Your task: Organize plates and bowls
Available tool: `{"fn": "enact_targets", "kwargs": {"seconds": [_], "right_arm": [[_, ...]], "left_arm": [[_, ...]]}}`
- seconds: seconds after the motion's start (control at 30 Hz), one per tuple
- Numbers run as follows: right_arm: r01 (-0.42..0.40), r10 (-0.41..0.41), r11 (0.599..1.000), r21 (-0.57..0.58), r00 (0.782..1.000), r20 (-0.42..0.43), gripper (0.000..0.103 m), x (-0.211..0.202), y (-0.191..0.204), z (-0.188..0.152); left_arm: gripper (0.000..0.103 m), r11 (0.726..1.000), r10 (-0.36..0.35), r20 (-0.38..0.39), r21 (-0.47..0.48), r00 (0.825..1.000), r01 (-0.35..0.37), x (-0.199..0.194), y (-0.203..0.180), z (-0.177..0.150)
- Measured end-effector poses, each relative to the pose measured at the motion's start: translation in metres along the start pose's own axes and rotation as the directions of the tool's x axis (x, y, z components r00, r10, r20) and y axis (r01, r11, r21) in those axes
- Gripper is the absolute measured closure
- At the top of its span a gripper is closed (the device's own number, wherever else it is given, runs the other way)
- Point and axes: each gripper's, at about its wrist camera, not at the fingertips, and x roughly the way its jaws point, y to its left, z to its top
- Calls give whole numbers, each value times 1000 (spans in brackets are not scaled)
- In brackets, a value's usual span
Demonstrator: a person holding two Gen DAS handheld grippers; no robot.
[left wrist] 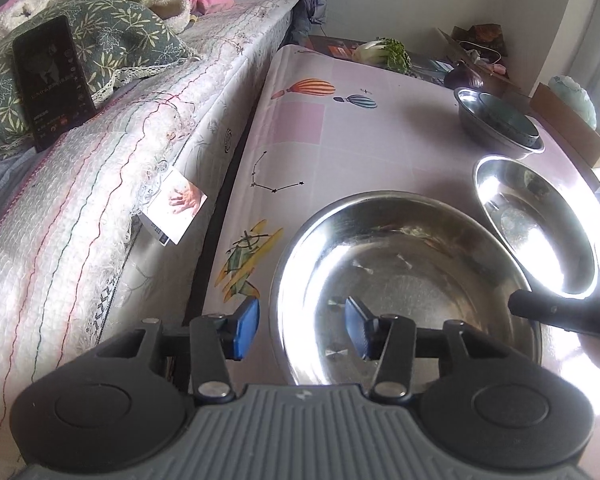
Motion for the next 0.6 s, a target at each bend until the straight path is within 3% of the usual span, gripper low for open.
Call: {"fn": "enact_targets", "kwargs": {"seconds": [0.23, 0.6], "right_arm": [[-13, 13, 1000, 1, 1000, -22, 83, -4, -3, -2], [6, -6, 1000, -3, 1000, -29, 83, -24, -17, -12]], "left_arm": [[56, 1000, -1, -14, 23, 1000, 2, -5, -6, -5], [56, 994, -100, -55, 34, 993, 102, -21, -12, -23]]}}
